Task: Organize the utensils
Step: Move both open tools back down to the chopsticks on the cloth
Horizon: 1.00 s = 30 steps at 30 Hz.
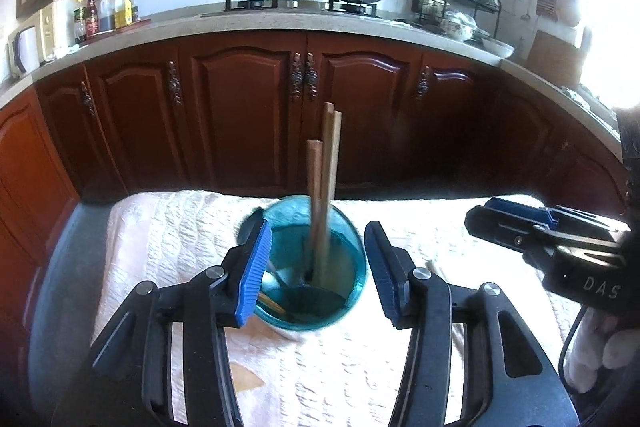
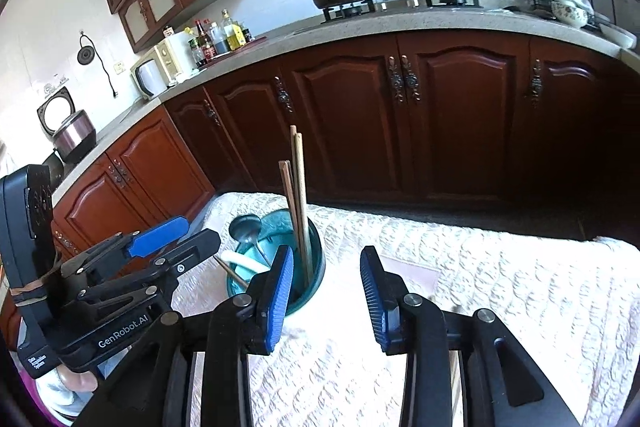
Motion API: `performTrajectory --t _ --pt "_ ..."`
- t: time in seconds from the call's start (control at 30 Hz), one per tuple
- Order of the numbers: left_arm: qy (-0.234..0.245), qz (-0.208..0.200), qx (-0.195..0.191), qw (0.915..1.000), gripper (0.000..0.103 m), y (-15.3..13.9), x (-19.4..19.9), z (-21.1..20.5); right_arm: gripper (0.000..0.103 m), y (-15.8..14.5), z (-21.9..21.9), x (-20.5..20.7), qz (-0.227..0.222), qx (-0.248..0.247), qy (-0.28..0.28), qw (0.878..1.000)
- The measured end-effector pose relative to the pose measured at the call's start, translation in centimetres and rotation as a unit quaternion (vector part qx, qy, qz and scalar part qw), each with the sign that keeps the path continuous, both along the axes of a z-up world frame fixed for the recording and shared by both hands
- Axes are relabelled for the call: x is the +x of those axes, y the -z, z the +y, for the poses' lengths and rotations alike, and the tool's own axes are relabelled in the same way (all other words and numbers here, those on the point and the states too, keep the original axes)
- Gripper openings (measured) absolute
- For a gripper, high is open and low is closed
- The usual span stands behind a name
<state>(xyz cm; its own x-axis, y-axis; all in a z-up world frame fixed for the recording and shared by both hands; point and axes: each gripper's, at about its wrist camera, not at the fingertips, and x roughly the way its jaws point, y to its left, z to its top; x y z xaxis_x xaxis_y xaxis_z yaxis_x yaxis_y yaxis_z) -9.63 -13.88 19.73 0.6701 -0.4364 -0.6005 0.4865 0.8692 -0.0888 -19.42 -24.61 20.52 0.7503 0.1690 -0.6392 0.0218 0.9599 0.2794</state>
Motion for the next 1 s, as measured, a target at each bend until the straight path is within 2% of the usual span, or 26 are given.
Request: performTrajectory --t 0.27,0.7,0.87,1.0 --pt "0.025 0.003 -0.001 0.9997 0.056 0.0 -2.8 -2.2 0.037 0.4 -1.2 -4.0 0.006 -0.022 0.027 0.999" --pt "0.067 0.015 0.011 0.9976 0.057 1.0 -6.6 -6.0 0.039 1.4 -3.8 -9.1 0.024 -0.033 0.061 0.997" --pt "0.078 0.026 0.021 0.9964 0.058 2.1 -6.8 -7.1 0.039 3.2 -5.2 -9.9 0.046 -0.032 0.071 0.996" --pt "0.077 0.043 0.026 0.9958 0.058 3.3 -6.4 -7.2 0.039 6.0 -6.6 -9.5 0.08 -0.017 0.074 0.994"
